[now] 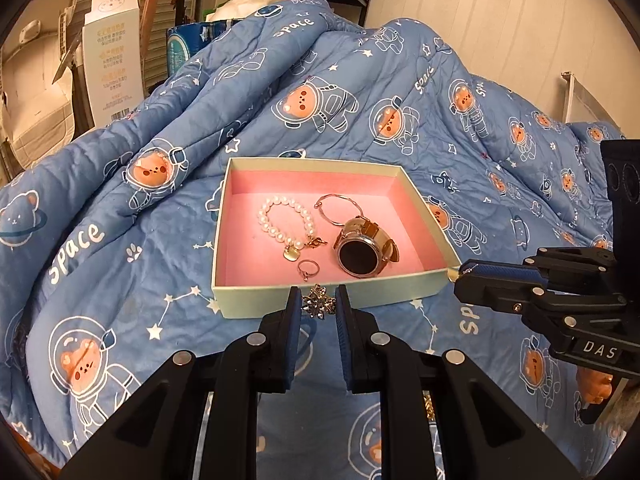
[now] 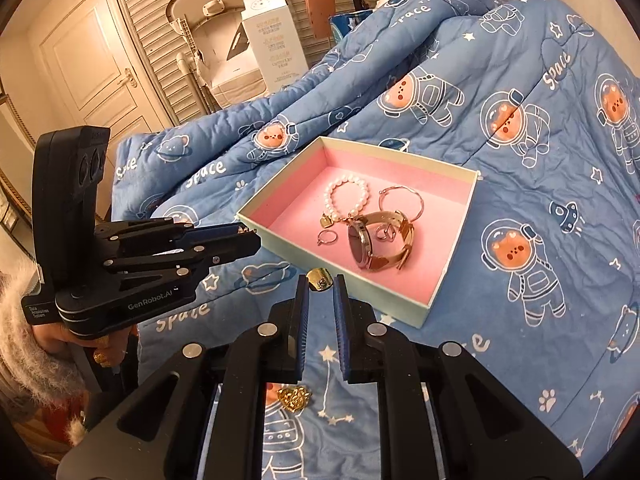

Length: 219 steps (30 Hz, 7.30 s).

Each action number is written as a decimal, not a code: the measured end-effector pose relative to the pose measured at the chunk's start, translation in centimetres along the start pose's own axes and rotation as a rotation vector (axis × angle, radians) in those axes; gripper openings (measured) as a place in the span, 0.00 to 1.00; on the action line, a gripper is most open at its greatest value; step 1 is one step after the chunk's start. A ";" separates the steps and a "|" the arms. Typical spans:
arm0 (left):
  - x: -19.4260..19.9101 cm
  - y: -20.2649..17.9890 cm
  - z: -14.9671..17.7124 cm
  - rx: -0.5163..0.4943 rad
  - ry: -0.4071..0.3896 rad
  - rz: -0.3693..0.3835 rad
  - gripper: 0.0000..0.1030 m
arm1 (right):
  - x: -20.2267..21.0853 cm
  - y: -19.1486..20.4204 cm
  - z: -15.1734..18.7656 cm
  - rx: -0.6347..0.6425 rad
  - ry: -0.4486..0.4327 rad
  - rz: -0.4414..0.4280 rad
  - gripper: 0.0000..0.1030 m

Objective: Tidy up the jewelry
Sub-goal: 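Carry the gold charm and silver brooch into the pink box while both tools open, then withdraw both tools from the box toward the gold pendant on the quilt, then grasp the gold heart pendant with the right tool, then grasp the small gold brooch with the left tool while the right tool holds the pendant, then carry the gold brooch and pendant into the pink box while both tools open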

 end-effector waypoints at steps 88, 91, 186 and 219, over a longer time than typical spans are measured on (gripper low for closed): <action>3.2 3.5 4.4 0.027 0.006 -0.136 0.87 | -0.7 -0.9 3.2 0.069 0.051 0.114 0.57; 3.7 3.1 5.5 0.063 0.009 -0.127 0.87 | 0.8 0.5 4.0 0.102 0.007 0.120 0.57; 2.0 -1.8 0.9 0.140 -0.026 0.076 0.17 | 2.2 0.3 1.5 0.015 -0.026 0.036 0.24; -6.6 1.2 -4.5 0.036 0.082 0.004 0.17 | -6.0 -5.0 -4.7 0.102 0.051 0.116 0.24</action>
Point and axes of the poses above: each gripper's, at about its wrist camera, not at the fingertips, and x roughly against the way its jaws point, y to its left, z to its underside, the point moved 10 cm from there along -x, roughly the way its jaws point, and after that the axes turned 9 degrees about -y, right-handed, at the moved point
